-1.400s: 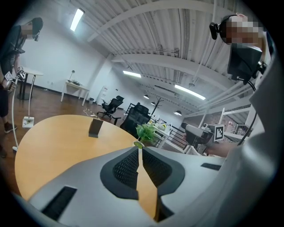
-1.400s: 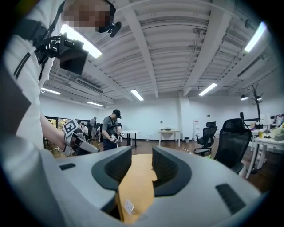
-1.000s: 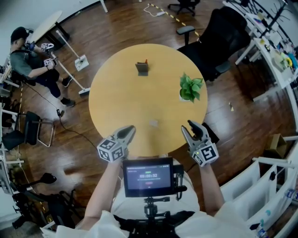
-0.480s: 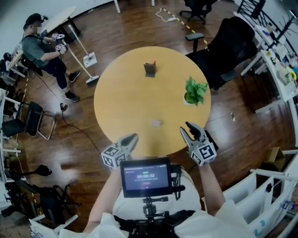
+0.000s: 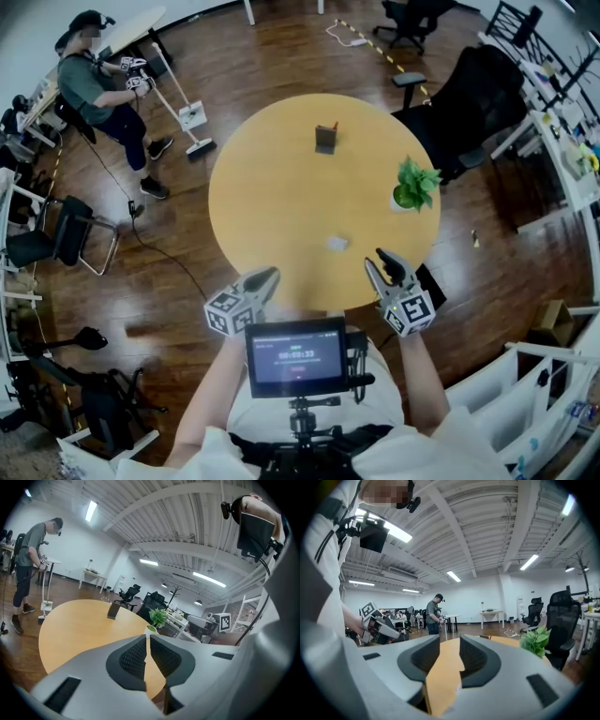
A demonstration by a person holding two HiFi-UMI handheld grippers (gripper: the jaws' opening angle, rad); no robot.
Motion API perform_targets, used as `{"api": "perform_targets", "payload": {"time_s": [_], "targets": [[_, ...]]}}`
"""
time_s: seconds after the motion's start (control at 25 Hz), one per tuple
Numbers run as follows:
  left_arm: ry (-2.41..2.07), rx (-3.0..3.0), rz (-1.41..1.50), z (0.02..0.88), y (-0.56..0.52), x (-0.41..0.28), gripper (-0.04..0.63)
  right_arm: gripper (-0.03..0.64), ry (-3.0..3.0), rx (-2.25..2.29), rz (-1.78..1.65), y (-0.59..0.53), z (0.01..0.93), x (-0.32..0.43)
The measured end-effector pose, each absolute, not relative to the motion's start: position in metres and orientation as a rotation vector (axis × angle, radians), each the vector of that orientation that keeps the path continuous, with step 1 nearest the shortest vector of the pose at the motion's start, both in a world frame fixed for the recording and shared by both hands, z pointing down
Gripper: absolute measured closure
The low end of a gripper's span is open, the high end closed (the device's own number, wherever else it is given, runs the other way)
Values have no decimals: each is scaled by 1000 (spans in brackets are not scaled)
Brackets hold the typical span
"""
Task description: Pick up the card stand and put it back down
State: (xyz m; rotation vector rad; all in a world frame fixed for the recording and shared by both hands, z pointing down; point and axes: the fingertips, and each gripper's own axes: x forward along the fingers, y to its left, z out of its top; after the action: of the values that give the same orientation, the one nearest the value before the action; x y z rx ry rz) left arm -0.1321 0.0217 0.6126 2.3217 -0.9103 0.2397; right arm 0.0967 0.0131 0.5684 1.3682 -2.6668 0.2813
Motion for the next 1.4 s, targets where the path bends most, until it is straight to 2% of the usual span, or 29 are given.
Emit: {"api": "perform_targets", "payload": {"time_s": [0.64,1.08,1.4], "targets": [[-811,2349,187,610,54,-232,584,479,-2564,1465,278,68,565,9],[-680,2373,209,623,90,-227,584,479,-2516,1551,324,109,586,-9],[-779,2374,196,605,91,-240,584,479,-2580,1539,293,108,568,-3]]}}
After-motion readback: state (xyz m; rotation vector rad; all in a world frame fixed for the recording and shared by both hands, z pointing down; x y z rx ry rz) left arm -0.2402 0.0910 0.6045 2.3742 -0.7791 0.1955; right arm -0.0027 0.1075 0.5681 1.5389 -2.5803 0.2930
